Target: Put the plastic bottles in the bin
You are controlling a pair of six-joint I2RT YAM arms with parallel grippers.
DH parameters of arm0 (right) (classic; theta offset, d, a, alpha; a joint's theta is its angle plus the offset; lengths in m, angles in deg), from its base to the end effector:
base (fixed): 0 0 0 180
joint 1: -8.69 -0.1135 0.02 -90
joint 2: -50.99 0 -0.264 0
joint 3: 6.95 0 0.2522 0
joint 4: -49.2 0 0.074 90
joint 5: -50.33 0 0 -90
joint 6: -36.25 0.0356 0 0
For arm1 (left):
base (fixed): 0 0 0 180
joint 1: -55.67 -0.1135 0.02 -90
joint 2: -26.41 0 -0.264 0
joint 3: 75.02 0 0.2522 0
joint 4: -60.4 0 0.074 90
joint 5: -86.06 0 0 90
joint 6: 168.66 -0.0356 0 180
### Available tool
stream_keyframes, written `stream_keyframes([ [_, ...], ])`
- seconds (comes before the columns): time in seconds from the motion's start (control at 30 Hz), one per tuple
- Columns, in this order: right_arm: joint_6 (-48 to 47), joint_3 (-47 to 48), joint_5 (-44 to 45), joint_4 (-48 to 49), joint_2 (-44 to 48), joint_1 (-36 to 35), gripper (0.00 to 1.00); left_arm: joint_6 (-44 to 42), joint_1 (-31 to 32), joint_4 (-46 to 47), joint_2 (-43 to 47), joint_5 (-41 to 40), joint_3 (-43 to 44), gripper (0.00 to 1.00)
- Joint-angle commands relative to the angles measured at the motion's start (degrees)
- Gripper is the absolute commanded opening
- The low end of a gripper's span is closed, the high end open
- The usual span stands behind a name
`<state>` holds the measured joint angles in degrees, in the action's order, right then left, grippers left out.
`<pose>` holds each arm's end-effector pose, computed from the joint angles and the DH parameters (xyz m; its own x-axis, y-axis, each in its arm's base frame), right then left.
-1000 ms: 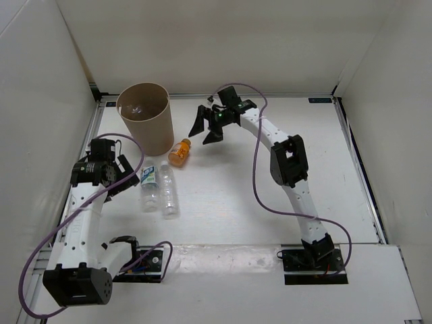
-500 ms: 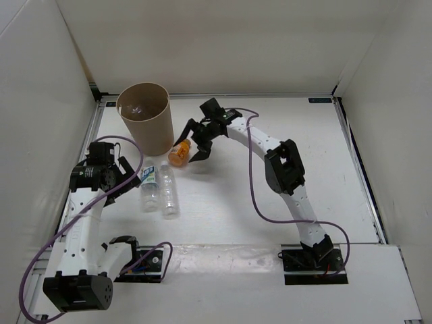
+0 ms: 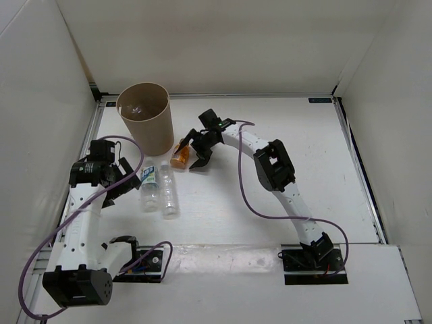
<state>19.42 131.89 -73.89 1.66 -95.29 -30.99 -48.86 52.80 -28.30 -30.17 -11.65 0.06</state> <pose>0.4098 0.3660 0.1427 -0.9256 0.2605 0.2747 0.3785 0.6251 0.6826 0.1504 0.0123 0.3111 -0.7682 -0.5316 -0.3567 -0.5494 0.8335 -0.0588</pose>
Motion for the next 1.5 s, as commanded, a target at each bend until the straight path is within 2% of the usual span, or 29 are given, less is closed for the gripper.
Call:
stream_keyframes([
  [0.0, 1.45, 2.11, 0.29, 0.03, 0.47, -0.22, 0.88, -0.18, -0.29, -0.38, -0.9, -0.03, 2.22, 1.0],
  [0.1, 1.63, 1.93, 0.99, -0.14, -0.41, -0.31, 0.88, -0.18, -0.11, -0.65, -1.52, 0.5, 2.58, 1.0],
  [0.4, 1.19, 9.04, 2.93, 1.26, -5.07, -1.27, 0.87, -0.54, -0.03, -1.97, -2.13, 1.02, 2.49, 1.0],
  [0.57, 1.81, 10.01, 3.54, 2.23, -5.95, -1.36, 0.8, -0.71, -0.2, -2.05, -2.75, 1.29, 1.88, 1.0],
  [0.63, 1.54, 10.01, 3.46, 2.58, -6.04, -1.19, 0.72, -0.62, -0.2, -1.88, -3.01, 1.38, 1.79, 1.0],
  [0.93, 0.58, 6.68, 3.1, 1.79, -4.02, -1.01, 0.51, -0.45, -0.11, -1.79, -4.07, 1.55, 1.61, 1.0],
  [1.03, -0.04, 2.99, 2.41, 1.79, -1.56, -0.75, 0.36, -0.18, -0.11, -1.44, -4.07, 1.47, 1.96, 1.0],
  [1.07, -0.56, 0.11, 2.23, 1.96, -0.25, -0.84, 0.25, 0.08, -0.11, -1.27, -3.98, 1.38, 2.22, 1.0],
  [1.17, -2.41, -3.42, 0.91, 3.81, 3.18, 0.13, 0.12, 0.6, -0.2, -0.65, -4.07, 1.03, 2.23, 1.0],
  [1.2, -2.94, -3.78, 0.65, 4.24, 4.15, 0.48, 0.0, 0.87, -0.11, -0.3, -3.98, 0.76, 2.14, 1.0],
  [1.47, -13.73, -2.47, 4.51, -1.19, 11.8, 2.32, 0.0, 2.45, -0.29, 4.18, -3.98, 0.15, 1.61, 1.0],
])
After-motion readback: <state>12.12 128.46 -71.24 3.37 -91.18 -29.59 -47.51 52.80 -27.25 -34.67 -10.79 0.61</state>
